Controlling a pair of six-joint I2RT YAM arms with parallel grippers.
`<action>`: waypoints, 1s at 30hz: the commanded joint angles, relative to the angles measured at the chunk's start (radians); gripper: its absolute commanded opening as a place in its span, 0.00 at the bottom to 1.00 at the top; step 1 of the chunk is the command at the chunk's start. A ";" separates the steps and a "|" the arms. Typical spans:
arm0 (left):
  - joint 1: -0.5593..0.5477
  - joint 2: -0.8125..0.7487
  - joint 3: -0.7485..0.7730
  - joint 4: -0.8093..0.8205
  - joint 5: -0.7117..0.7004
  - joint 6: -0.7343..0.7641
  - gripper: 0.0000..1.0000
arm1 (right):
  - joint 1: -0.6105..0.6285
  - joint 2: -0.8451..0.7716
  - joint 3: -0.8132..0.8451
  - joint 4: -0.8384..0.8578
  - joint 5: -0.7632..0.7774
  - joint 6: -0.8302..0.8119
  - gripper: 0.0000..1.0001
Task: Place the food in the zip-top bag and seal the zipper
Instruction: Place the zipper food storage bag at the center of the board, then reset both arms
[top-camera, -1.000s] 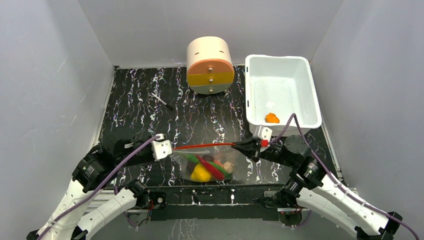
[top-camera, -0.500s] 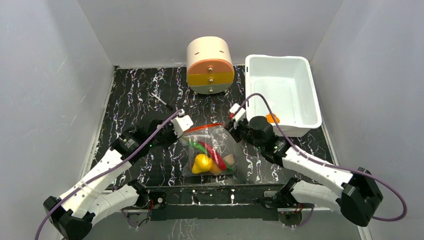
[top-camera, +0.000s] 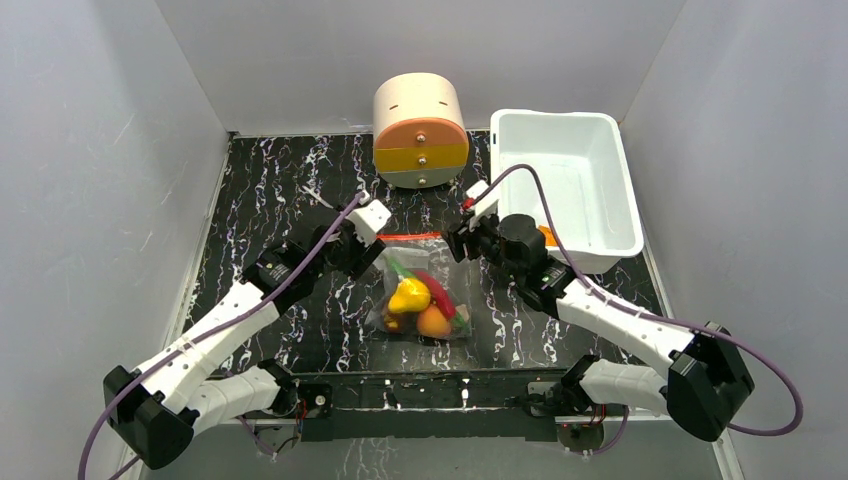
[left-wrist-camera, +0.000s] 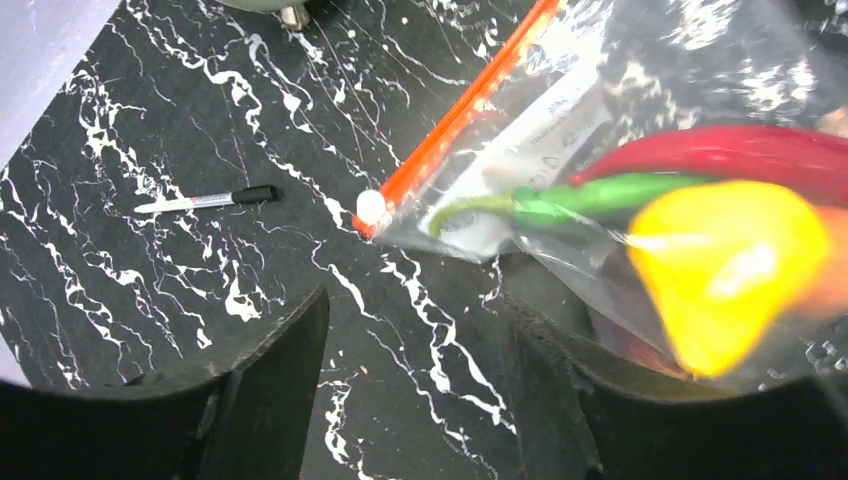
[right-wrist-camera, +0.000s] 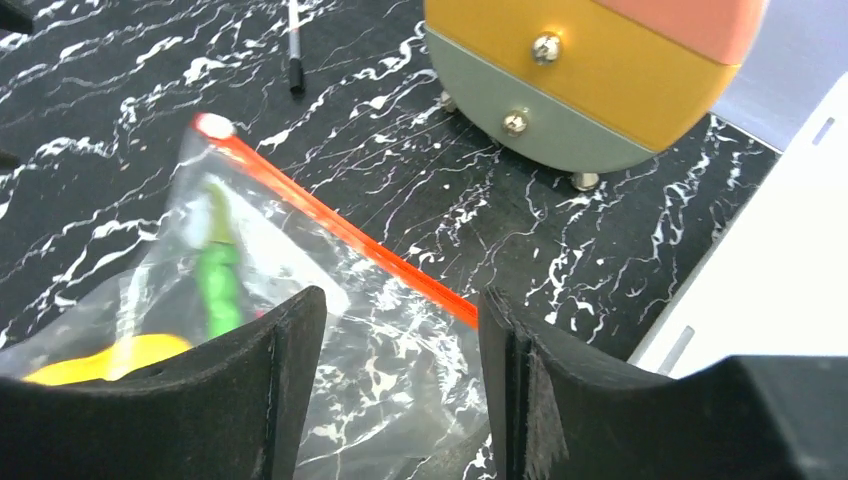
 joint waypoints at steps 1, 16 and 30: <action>0.005 -0.022 0.088 0.032 -0.010 -0.064 0.68 | 0.000 -0.080 0.058 0.012 0.123 0.073 0.58; 0.005 -0.032 0.305 -0.172 -0.227 -0.621 0.99 | 0.000 -0.316 0.207 -0.479 0.259 0.508 0.98; 0.005 -0.251 0.187 -0.163 -0.262 -0.792 0.98 | 0.000 -0.428 0.309 -0.760 0.285 0.725 0.98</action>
